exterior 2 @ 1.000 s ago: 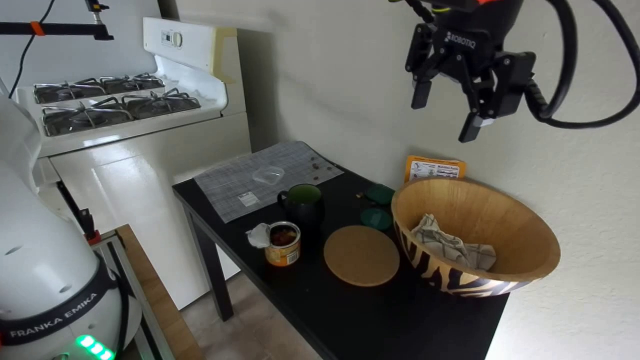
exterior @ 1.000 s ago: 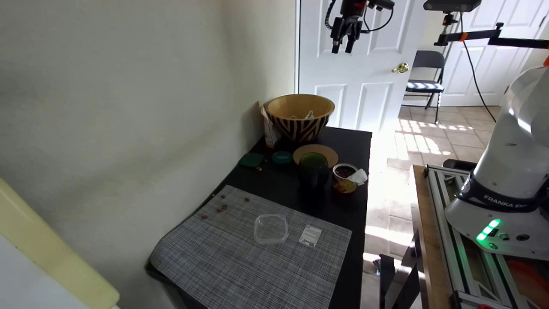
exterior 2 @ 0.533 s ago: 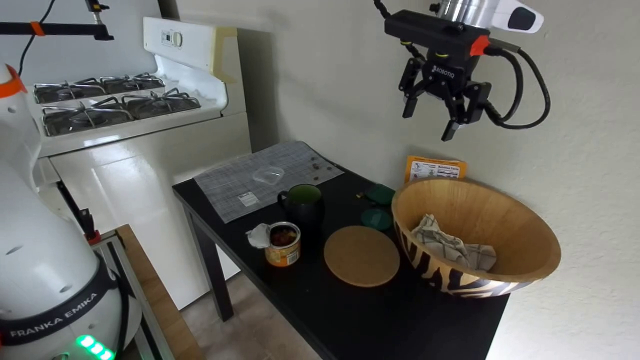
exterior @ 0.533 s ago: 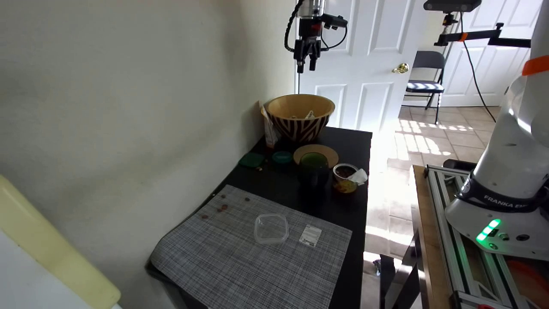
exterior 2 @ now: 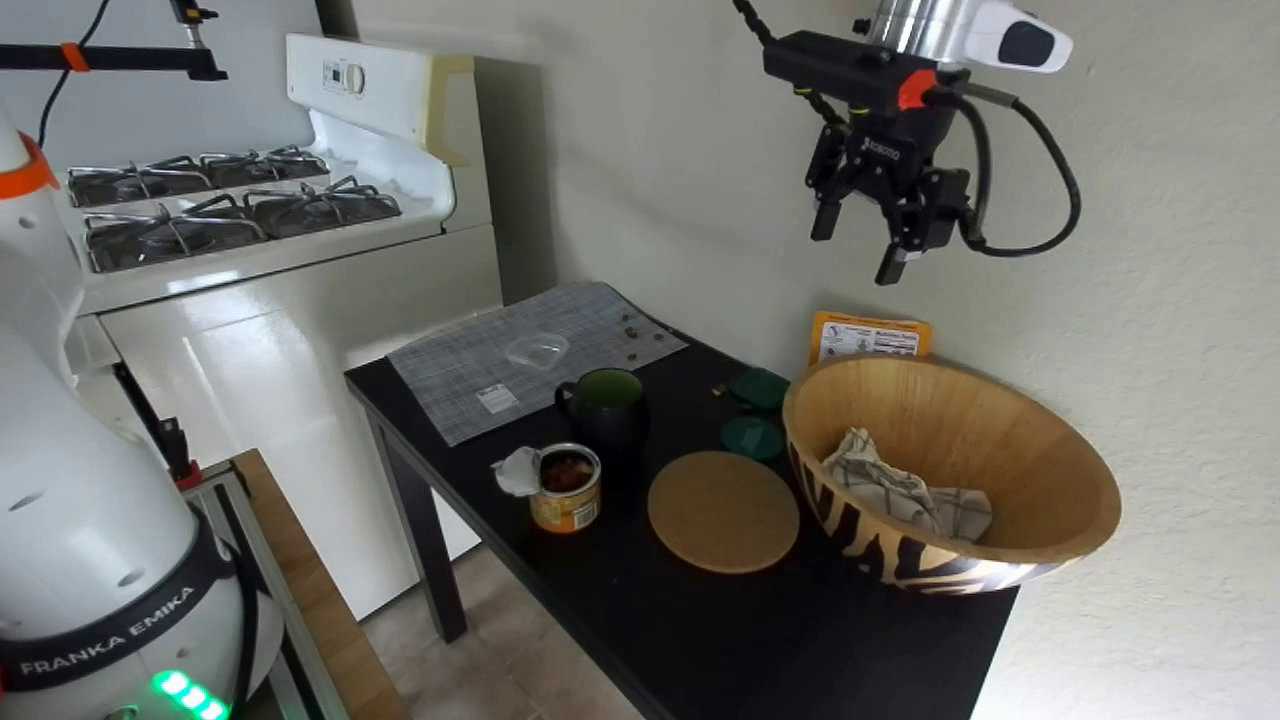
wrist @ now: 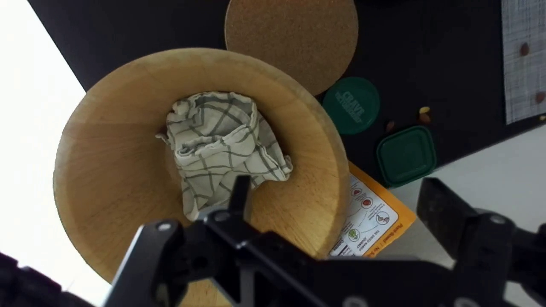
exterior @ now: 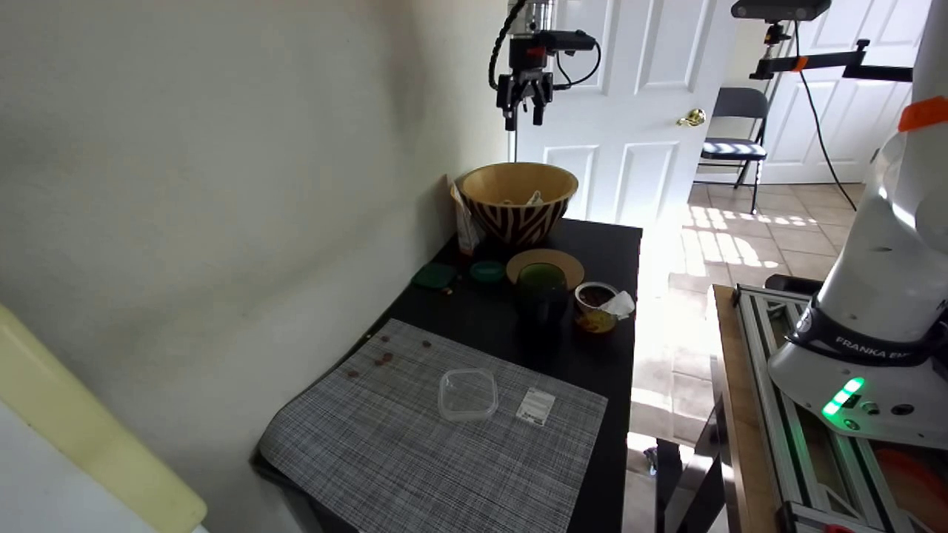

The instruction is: Put the orange packet in the bowl

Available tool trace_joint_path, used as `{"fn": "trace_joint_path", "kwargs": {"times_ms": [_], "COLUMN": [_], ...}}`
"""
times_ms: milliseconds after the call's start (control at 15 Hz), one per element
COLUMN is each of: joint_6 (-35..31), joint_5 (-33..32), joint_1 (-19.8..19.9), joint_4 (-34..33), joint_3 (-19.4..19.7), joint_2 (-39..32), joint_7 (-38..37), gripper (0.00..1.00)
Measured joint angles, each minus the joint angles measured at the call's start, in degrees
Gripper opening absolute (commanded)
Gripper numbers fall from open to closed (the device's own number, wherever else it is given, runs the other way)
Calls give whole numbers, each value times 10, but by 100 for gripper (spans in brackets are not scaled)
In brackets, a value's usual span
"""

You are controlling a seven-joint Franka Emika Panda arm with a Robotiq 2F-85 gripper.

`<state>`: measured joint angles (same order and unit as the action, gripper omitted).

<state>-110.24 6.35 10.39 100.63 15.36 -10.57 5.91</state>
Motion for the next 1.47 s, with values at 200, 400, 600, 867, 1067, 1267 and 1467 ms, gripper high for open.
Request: {"fn": "trace_joint_path", "kwargs": {"times_ms": [200, 400, 600, 867, 1067, 1267, 1467], "joint_6": [-30, -87, -149, -217, -280, -346, -395], "joint_5": [-24, -57, -91, -101, -89, -73, -67], "joint_1": [-37, -56, -72, -80, -49, -1, 21], "joint_4": [8, 21, 39, 86, 155, 207, 225], "joint_3": [-1, -17, -22, -21, -5, 13, 23], "joint_2": [-21, -41, -58, -50, -28, -26, -29], "joint_7": [-132, -261, -371, -467, -463, -426, -401], "gripper": [100, 100, 100, 100, 100, 100, 100]}}
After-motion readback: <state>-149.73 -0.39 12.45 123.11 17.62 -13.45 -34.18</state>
